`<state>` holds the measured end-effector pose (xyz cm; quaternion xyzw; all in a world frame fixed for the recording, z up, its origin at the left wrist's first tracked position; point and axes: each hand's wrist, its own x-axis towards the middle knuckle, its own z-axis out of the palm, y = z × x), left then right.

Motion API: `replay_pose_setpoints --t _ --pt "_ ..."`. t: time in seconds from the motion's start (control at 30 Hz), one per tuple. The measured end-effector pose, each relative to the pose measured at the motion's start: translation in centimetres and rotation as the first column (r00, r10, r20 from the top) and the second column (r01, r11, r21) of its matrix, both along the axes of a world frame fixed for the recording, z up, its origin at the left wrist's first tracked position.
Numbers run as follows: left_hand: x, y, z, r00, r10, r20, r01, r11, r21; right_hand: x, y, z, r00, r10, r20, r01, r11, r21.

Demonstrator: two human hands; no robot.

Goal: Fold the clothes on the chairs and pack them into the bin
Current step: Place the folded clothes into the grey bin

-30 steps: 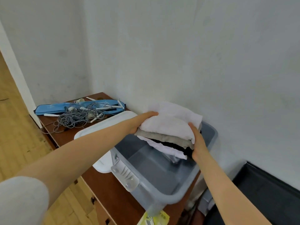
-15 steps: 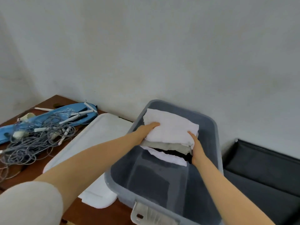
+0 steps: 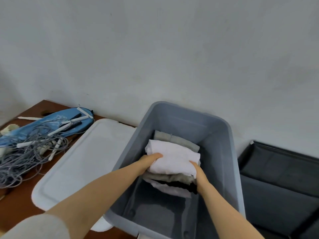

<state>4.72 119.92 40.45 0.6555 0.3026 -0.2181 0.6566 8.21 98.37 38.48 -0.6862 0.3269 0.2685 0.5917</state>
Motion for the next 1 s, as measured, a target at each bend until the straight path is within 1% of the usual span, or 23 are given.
replay_pose_setpoints --t 0.07,0.1,0.17,0.23,0.27,0.3,0.33,0.37,0.4,0.47,0.53,0.6,0.63,0.67,0.7,0.73,0.77,0.83,0.87,0.9,0.93,1.0 --pt "0.4 0.1 -0.9 1.000 0.008 -0.018 -0.008 1.000 0.002 0.3 0.3 -0.7 0.999 0.051 -0.005 -0.051 0.998 -0.037" --pt "0.6 0.0 -1.4 0.999 0.019 -0.028 -0.018 1.000 0.010 0.4 0.3 -1.4 0.999 0.042 -0.014 -0.042 0.999 -0.030" --pt "1.1 -0.1 -2.5 0.999 0.028 -0.033 -0.027 0.998 0.052 0.4 0.2 -2.7 0.999 -0.040 -0.001 0.040 0.998 0.046" --pt "1.4 -0.1 -3.4 1.000 0.017 -0.013 -0.015 0.995 0.100 0.2 0.0 -4.1 0.987 -0.130 0.093 0.122 0.989 0.080" --pt "1.5 -0.3 -3.7 1.000 0.002 0.009 -0.003 0.991 0.131 0.2 0.0 -4.6 0.979 -0.138 0.148 0.128 0.989 0.073" --pt "1.6 -0.5 -4.0 0.999 -0.038 0.033 0.030 0.978 0.204 0.2 0.1 -5.2 0.976 -0.118 0.182 0.111 0.993 0.048" --pt "1.7 -0.9 -4.2 0.992 -0.117 0.037 0.099 0.939 0.330 0.2 0.2 -5.9 0.980 -0.093 0.177 0.091 0.996 0.017" --pt "1.7 -1.2 -4.5 0.979 -0.203 0.034 0.164 0.869 0.467 0.1 0.5 -6.3 0.985 -0.078 0.156 0.082 0.996 -0.021" --pt "1.7 -1.5 -4.8 0.964 -0.264 0.038 0.197 0.798 0.569 0.0 0.7 -6.7 0.988 -0.068 0.139 0.077 0.995 -0.062" --pt "2.0 -1.8 -5.2 0.954 -0.299 0.014 0.223 0.742 0.632 0.1 0.9 -7.3 0.992 -0.036 0.122 0.051 0.992 -0.118" --pt "2.4 -1.7 -5.2 0.956 -0.292 -0.042 0.250 0.727 0.639 0.3 0.8 -7.5 0.994 -0.005 0.105 0.019 0.991 -0.131" --pt "2.5 -1.7 -4.7 0.960 -0.271 -0.072 0.257 0.747 0.613 0.2 0.8 -7.0 0.996 -0.014 0.090 0.029 0.986 -0.166" --pt "2.6 -1.9 -4.2 0.964 -0.256 -0.066 0.242 0.753 0.612 0.0 0.8 -6.8 0.994 -0.017 0.112 0.041 0.976 -0.213" --pt "2.4 -2.1 -3.7 0.977 -0.210 -0.023 0.178 0.763 0.621 -0.4 0.8 -6.4 0.987 -0.002 0.162 0.048 0.959 -0.280" --pt "2.3 -2.3 -3.2 0.991 -0.131 0.024 0.091 0.796 0.599 -0.7 0.8 -5.7 0.970 0.026 0.240 0.062 0.935 -0.350" --pt "2.0 -2.4 -2.5 0.997 -0.047 0.068 0.001 0.828 0.561 -1.0 0.8 -5.1 0.940 0.045 0.338 0.100 0.911 -0.400" --pt "1.8 -2.4 -1.7 0.994 0.002 0.112 -0.062 0.842 0.536 -1.2 1.1 -4.3 0.900 0.050 0.432 0.153 0.894 -0.422" --pt "1.5 -1.8 0.2 0.979 -0.011 0.203 -0.099 0.845 0.525 -1.1 1.8 -2.7 0.794 0.071 0.604 0.234 0.881 -0.411" --pt "1.5 -1.5 1.5 0.966 -0.036 0.255 -0.107 0.844 0.526 -1.0 2.2 -1.8 0.740 0.094 0.666 0.236 0.891 -0.388" --pt "1.1 -0.9 3.0 0.947 -0.054 0.317 -0.127 0.843 0.523 -1.0 2.9 -0.9 0.707 0.115 0.698 0.195 0.917 -0.349" --pt "0.9 -0.4 4.5 0.923 -0.068 0.379 -0.148 0.847 0.510 -1.0 3.4 -0.2 0.702 0.128 0.700 0.129 0.944 -0.302" --pt "0.4 0.6 7.4 0.870 -0.062 0.490 -0.177 0.887 0.427 -1.2 4.4 0.7 0.732 0.155 0.664 -0.014 0.977 -0.213"
